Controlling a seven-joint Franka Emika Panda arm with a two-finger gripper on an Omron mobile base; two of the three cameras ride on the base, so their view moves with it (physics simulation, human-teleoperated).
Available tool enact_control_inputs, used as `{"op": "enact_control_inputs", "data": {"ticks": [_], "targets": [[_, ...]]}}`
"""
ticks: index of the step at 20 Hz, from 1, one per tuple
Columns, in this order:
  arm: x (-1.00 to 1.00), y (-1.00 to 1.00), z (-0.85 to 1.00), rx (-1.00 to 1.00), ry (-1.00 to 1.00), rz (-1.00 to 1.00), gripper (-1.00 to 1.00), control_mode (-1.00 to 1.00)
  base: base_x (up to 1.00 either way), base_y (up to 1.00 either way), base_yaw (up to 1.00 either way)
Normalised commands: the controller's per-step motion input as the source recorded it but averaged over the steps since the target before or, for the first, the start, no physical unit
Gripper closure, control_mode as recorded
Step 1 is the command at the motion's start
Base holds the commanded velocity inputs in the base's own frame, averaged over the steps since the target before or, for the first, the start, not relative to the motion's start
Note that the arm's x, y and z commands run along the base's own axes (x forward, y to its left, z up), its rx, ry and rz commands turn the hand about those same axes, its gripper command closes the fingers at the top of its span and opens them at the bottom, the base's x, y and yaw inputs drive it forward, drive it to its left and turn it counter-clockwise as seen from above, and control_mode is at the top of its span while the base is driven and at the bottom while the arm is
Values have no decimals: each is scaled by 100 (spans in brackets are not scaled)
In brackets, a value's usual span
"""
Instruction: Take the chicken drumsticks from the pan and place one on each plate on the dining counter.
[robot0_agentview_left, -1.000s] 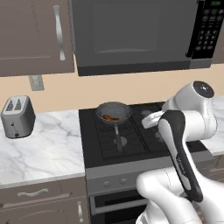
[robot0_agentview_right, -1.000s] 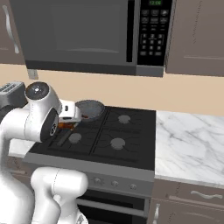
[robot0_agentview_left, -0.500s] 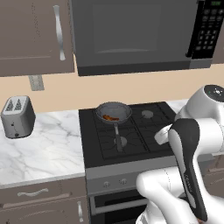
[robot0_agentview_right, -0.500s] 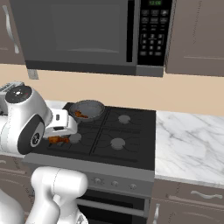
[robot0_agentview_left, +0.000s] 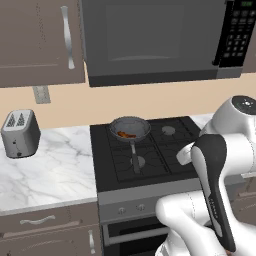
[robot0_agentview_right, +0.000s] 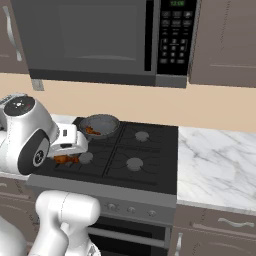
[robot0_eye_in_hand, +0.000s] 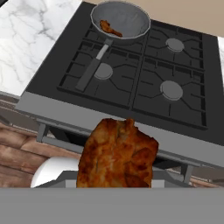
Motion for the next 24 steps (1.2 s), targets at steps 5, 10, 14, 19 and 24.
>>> {"op": "enact_control_inputs", "data": {"ticks": [5,10,14,19,24], "targets": [[0,0,0,0,0,0,100,100,-3,0,0],[0,0,0,0,0,0,100,100,-52,-6,4],[0,0,0,0,0,0,100,100,-54,-8,58],[0,0,0,0,0,0,100,100,-25,0,98],[0,0,0,0,0,0,100,100,-14,0,100]]}}
